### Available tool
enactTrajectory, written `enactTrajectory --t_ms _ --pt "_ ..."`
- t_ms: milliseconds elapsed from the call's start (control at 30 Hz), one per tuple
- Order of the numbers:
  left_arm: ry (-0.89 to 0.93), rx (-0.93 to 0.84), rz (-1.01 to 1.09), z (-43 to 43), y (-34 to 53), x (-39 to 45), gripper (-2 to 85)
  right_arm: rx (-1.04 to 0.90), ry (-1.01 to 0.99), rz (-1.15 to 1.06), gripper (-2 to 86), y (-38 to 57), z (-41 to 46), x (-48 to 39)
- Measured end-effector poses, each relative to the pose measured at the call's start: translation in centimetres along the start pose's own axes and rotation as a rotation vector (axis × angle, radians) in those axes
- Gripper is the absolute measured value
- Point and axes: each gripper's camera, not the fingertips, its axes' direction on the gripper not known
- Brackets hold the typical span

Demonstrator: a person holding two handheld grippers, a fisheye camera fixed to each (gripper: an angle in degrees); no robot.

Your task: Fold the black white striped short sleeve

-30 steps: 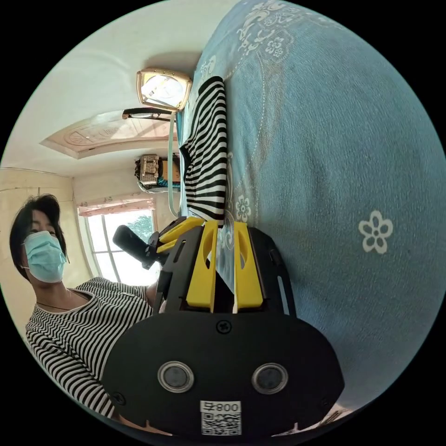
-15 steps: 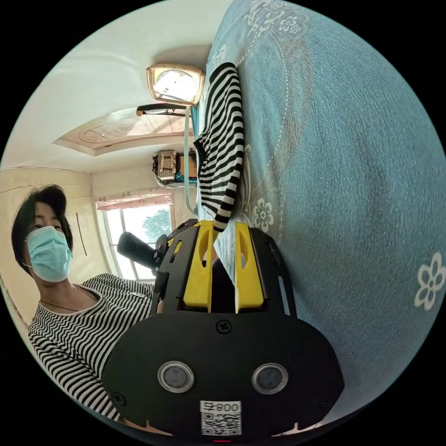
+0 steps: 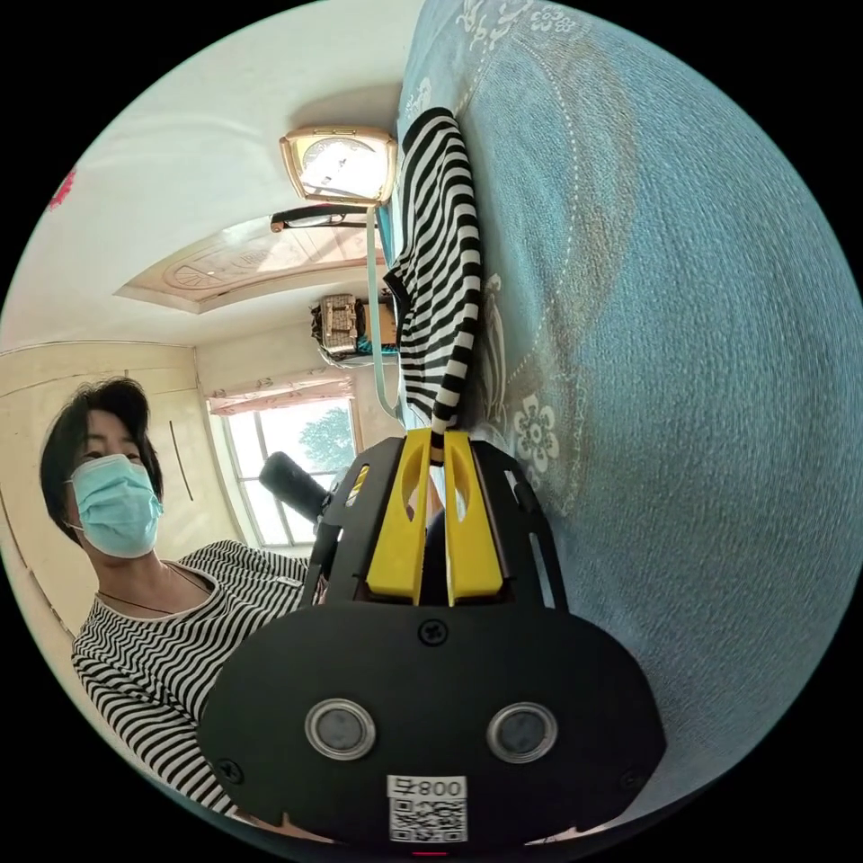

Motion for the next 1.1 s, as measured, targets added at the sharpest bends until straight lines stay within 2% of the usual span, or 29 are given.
enactTrajectory --t_ms 233,500,767,1100 --pt "0.466 0.218 -0.590 -2.4 9.0 -13.6 6.2 0.018 -0.123 -0.052 2.2 0.6 -1.0 -1.7" --pt "0.781 0.434 -0.878 -1.4 15.3 -20.3 8.8 0.013 -0.164 -0.097 2.1 0.6 -2.1 -3.6" --pt "0.774 0.556 -0.951 -2.8 17.5 -23.9 10.0 0.028 -0.195 -0.094 2.0 1.3 -3.7 -3.4" --pt "0.622 0.613 -0.984 -6.4 18.7 -27.2 7.4 0.046 -0.183 -0.090 1.8 2.2 -6.9 -2.6"
